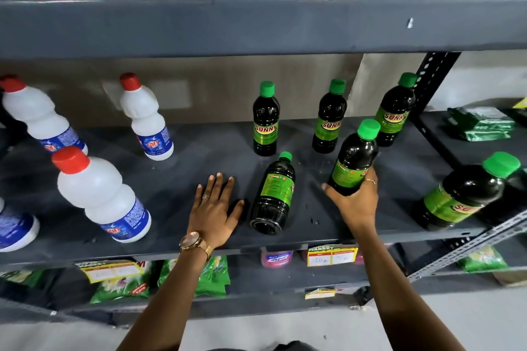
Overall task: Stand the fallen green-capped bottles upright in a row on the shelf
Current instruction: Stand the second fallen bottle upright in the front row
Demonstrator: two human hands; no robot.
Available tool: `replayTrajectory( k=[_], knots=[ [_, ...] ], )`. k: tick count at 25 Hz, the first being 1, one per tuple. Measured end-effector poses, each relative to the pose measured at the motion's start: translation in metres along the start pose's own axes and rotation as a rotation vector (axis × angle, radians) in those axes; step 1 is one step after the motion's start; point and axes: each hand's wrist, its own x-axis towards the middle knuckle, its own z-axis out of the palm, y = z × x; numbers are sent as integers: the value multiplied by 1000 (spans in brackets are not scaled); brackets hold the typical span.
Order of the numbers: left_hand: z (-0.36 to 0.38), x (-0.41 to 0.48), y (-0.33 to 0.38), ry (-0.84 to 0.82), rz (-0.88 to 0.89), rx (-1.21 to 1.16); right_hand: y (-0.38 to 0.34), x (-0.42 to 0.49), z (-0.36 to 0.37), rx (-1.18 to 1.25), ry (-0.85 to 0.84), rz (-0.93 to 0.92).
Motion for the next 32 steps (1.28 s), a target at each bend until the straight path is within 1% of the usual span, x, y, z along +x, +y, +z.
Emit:
replayTrajectory(
  k=[2,6,8,10,12,22,25,28,32],
  knots=[
    [0,1,0,-9,-3,7,6,-3,-6,-20,-10,21],
    [-1,0,0,-4,-10,16,0,4,0,-158,95,38],
    [-2,0,1,-11,-12,20,-1,3,0,-196,77,6],
    [-3,-1,2,-18,-17,15,4,2,-4,-144,26,-2],
    [-4,-1,2,-21,-17,9,7,-2,-11,-107,11,12],
    [-2,-2,0,0,-2,-25,23,-65,-40,-124,103,-42],
    [-1,-1,-1,2,-5,-13,26,-72,-42,-150,150,-82],
    [-1,0,-2,-9,-11,-21,25,-74,-40,-153,175,-73],
    [-2,1,-3,-9,-11,-31,27,-74,-39,-151,213,-105]
  ],
)
